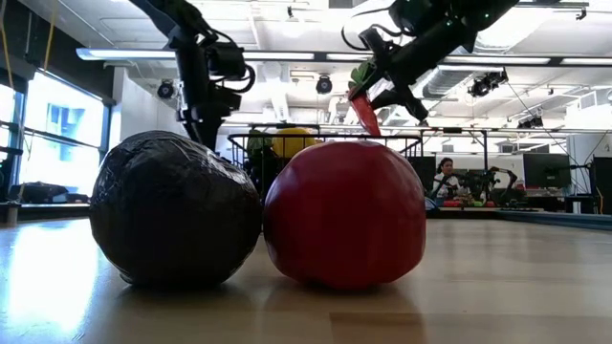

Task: Build produce basket
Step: Put the orange carrot into the black mesh basket

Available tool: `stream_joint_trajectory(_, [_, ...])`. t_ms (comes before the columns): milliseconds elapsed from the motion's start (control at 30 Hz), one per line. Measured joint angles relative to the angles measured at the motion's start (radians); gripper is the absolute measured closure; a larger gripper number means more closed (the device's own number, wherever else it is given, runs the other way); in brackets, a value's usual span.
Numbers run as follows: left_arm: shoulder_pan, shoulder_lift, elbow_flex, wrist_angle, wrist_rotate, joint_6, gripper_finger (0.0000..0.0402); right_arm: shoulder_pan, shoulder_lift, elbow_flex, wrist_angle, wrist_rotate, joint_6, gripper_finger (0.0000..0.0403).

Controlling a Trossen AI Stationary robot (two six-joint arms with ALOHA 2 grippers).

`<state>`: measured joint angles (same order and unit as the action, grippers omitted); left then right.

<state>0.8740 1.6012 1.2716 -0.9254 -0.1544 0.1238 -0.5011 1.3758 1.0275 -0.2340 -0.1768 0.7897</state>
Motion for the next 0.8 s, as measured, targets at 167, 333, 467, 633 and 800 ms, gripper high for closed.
stream_joint_trajectory(167, [-0.013, 0.001, 0.0, 0.001, 0.012, 0.309, 0.0124, 0.005, 0.0, 0.0, -0.01, -0.01, 0.023, 0.0289])
stream_joint_trajectory(333, [-0.019, 0.029, 0.0, 0.001, 0.026, 0.616, 0.0124, 0.004, 0.0, 0.0, -0.016, -0.016, 0.017, 0.0288])
stream_joint_trajectory(467, [-0.021, 0.063, 0.0, 0.001, 0.017, 0.795, 0.0124, 0.005, 0.0, 0.0, -0.016, -0.02, 0.002, 0.0285])
stream_joint_trajectory(633, [-0.022, 0.106, 0.0, 0.001, -0.01, 0.866, 0.0124, 0.005, 0.0, 0.0, -0.017, -0.02, -0.013, 0.0264])
stream_joint_trajectory(800, [-0.023, 0.139, 0.0, 0.001, -0.018, 0.89, 0.0124, 0.006, 0.0, 0.0, -0.019, -0.02, -0.022, 0.0229])
